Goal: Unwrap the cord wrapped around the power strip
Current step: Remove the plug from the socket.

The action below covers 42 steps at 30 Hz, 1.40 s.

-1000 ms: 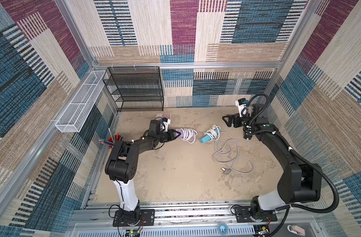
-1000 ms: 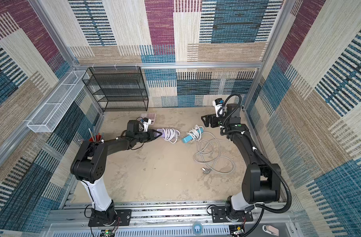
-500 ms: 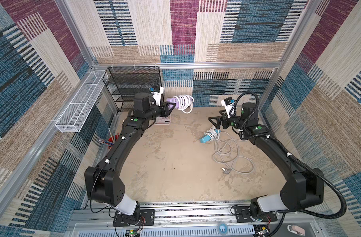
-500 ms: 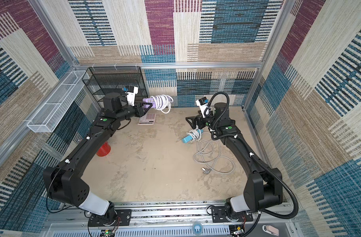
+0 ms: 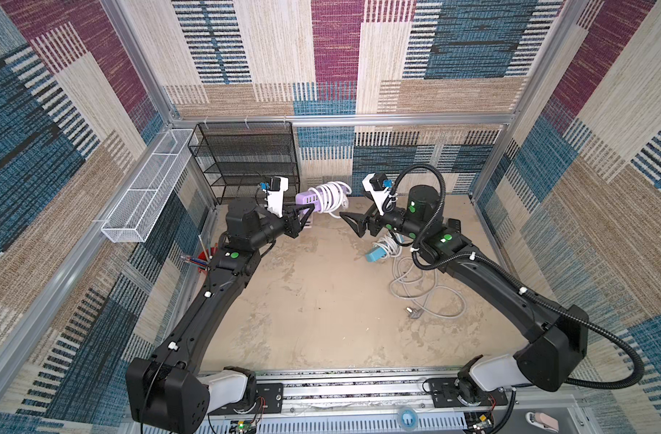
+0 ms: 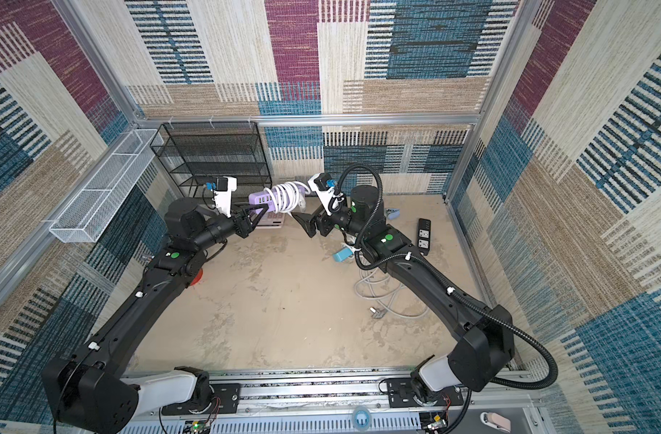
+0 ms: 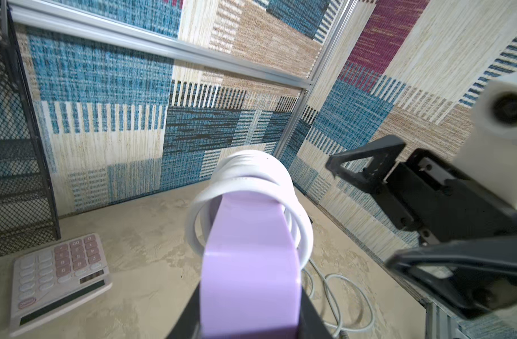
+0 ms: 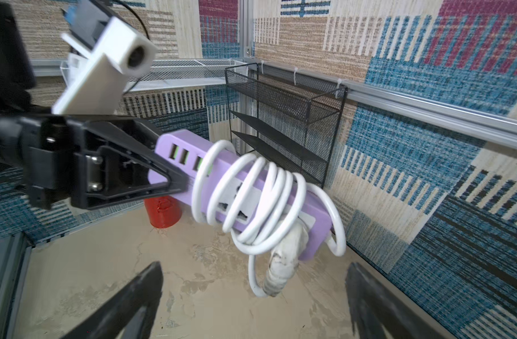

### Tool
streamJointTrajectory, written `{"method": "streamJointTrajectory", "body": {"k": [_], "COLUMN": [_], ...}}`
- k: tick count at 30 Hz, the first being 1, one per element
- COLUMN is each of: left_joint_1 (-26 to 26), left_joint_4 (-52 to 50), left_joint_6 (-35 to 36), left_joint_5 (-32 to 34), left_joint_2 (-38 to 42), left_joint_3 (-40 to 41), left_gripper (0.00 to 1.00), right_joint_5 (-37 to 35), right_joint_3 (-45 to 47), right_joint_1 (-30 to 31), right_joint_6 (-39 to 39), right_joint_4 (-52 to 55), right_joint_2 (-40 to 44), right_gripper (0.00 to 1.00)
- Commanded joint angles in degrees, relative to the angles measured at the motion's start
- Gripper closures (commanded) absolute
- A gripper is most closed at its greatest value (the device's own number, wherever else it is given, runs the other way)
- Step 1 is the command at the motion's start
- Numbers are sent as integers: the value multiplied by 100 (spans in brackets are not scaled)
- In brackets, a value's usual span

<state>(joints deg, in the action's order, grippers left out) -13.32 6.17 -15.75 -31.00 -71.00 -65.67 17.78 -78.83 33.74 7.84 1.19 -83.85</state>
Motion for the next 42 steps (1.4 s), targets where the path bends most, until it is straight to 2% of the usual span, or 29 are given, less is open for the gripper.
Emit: {"method": "streamJointTrajectory", "body": {"k": [1, 7, 12, 15, 20, 27, 31, 32, 38, 42], "left_joint_1": [14, 44, 58, 67, 83, 77, 84, 87, 93, 110], "left_joint_4": [894, 773, 878, 929, 996, 1060, 1105, 1105, 1105, 1097], "left_joint_6": [4, 87, -15, -38, -78, -123, -149, -165, -163, -139], "left_joint_5": [-4, -19, -140, -169, -169, -406, -459, -468, -474, -452], "left_joint_2": [236, 360, 344, 360, 354, 338, 318, 311, 289, 305], "left_joint_3": [67, 17, 19, 28, 53, 63, 65, 63, 63, 67], "left_gripper": [100, 100, 100, 100, 100, 100, 100, 100, 100, 100], "right_joint_5": [-533, -733, -784, -737, -619, -510, -438, -435, -530, -699], "right_joint_3": [-78, -171, -313, -437, -543, -663, -773, -770, -787, -732], "right_joint_1": [139, 160, 160, 161, 160, 160, 160, 161, 160, 153], "right_joint_6": [122, 223, 258, 263, 219, 140, 115, 106, 113, 148], "right_joint_4": [-112, -32, -48, 10, 47, 12, 17, 5, 11, 36], "right_joint_2": [-77, -128, -201, -326, -430, -585, -694, -694, -671, -622], "right_gripper": [5, 17, 33, 37, 40, 52, 56, 58, 86, 93]}}
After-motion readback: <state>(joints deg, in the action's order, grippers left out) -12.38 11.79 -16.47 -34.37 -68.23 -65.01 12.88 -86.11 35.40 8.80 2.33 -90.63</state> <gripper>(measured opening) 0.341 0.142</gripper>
